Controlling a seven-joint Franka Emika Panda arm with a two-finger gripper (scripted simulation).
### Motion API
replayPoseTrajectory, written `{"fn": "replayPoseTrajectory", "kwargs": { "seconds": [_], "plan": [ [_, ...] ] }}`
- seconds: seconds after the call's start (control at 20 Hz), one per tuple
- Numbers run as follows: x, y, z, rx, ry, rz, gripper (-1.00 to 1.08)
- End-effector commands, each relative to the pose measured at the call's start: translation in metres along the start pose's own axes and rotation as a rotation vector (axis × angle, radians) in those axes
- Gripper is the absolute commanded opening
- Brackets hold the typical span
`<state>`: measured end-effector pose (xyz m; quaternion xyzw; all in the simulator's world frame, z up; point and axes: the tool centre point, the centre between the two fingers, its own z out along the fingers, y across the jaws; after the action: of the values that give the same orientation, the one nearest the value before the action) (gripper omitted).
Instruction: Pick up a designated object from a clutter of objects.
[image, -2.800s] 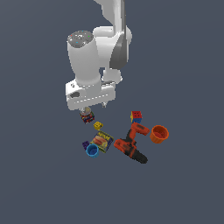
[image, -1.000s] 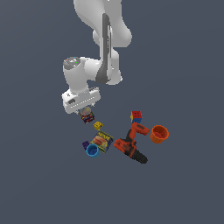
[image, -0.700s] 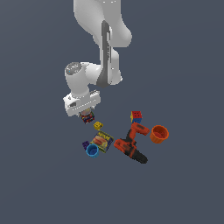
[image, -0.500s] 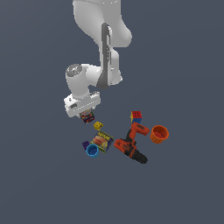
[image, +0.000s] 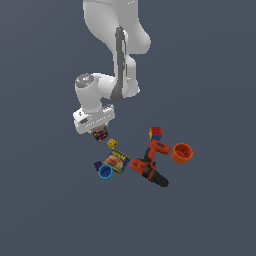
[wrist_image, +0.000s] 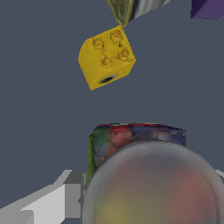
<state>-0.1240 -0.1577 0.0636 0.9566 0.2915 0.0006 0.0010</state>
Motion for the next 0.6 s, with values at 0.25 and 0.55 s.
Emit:
{"fn": "replayPoseTrajectory", "kwargs": {
  "seconds": [0.25, 0.55],
  "plan": [
    [0.001, 0.001, -0.003, 0.000, 0.000, 0.000, -1.00],
    [0.005, 0.009, -0.020, 0.000, 0.000, 0.000, -1.00]
  ]
}}
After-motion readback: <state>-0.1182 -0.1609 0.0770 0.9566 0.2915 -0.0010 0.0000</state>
